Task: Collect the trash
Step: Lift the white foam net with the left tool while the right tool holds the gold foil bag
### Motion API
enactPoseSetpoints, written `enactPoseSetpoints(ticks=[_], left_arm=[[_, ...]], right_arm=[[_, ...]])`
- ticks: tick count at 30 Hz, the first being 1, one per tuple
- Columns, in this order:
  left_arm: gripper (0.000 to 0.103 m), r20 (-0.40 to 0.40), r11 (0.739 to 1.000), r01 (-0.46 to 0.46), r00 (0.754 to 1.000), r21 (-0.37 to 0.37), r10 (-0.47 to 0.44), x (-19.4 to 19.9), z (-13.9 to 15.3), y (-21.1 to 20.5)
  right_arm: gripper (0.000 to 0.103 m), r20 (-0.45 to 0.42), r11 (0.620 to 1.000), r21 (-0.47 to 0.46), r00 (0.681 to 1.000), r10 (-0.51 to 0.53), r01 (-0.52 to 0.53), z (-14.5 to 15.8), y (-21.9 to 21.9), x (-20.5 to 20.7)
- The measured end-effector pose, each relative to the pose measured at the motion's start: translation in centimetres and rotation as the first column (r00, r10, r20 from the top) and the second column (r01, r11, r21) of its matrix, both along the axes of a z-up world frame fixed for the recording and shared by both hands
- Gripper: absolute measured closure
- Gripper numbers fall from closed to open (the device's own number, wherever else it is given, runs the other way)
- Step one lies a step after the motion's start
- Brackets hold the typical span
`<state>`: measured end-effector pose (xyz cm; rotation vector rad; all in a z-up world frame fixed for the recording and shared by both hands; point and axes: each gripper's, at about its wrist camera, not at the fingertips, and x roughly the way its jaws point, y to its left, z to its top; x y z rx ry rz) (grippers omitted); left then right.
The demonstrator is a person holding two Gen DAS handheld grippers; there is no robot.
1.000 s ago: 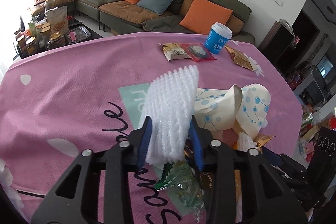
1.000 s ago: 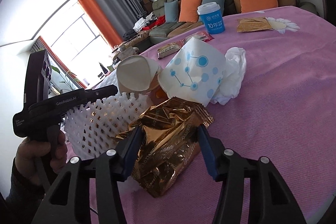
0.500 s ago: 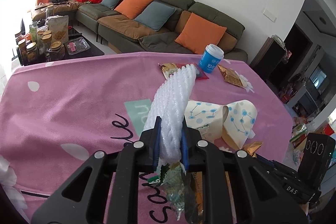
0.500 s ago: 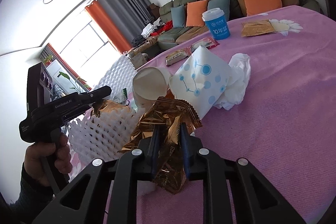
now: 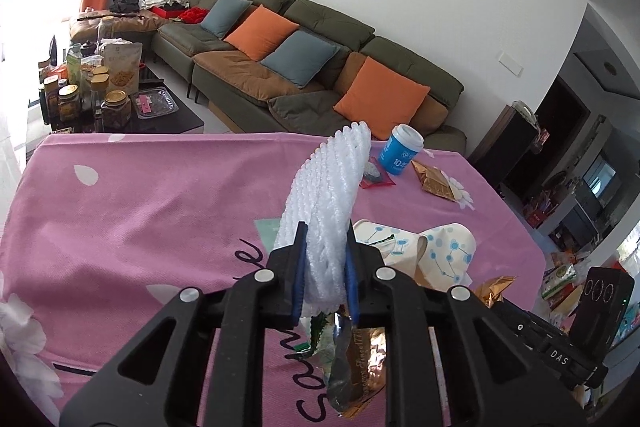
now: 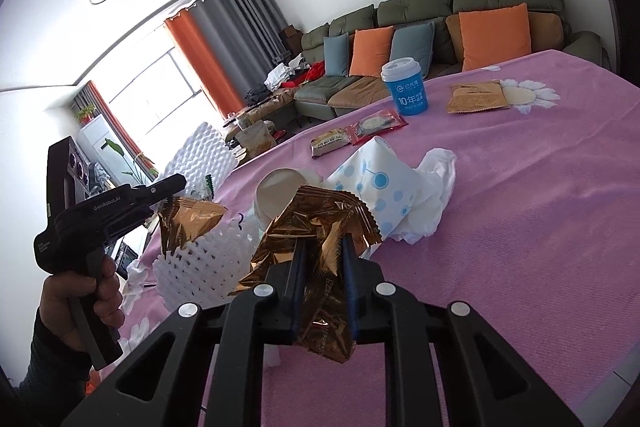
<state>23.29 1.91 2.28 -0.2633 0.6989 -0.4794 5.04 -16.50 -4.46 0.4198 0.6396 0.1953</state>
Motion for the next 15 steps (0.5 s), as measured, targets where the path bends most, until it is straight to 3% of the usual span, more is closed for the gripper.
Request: enactPoseSetpoints(ticks=[7, 10, 11, 12, 13, 15], left_arm=[[0.083, 0.054, 0.999, -0.04, 0.998, 0.002, 0.04, -0.4, 0.6, 1.0], [0.057, 0.058, 0.999, -0.049, 0.997, -0.013, 0.05, -0.2, 0.7, 1.4], [0.061, 0.06, 0.999, -0.045, 0.997, -0.018, 0.046, -0.3, 0.7, 1.4], [0.073, 0.061, 0.999, -0.044, 0.997, -0.015, 0.045, -0.3, 0.7, 1.4], [0.101, 0.061, 0.999, -0.043, 0.997, 0.002, 0.043, -0.3, 0.6, 1.2], [0.103, 0.051, 0.999, -0.031, 0.998, 0.011, 0.03, -0.1, 0.4, 1.0]], right_arm=[[0.088, -0.003, 1.0, -0.001, 1.0, 0.024, -0.024, -0.3, 0.5, 0.4], [0.088, -0.003, 1.0, -0.007, 1.0, 0.026, -0.026, -0.3, 0.6, 0.6], [0.088, -0.003, 1.0, -0.008, 1.0, 0.025, -0.025, -0.4, 0.5, 0.6], [0.088, -0.002, 1.0, -0.01, 1.0, 0.024, -0.024, -0.4, 0.5, 0.6], [0.088, -0.003, 1.0, -0.009, 1.0, 0.024, -0.024, -0.5, 0.5, 0.6], [0.088, -0.004, 1.0, -0.008, 1.0, 0.022, -0.022, -0.5, 0.4, 0.6]])
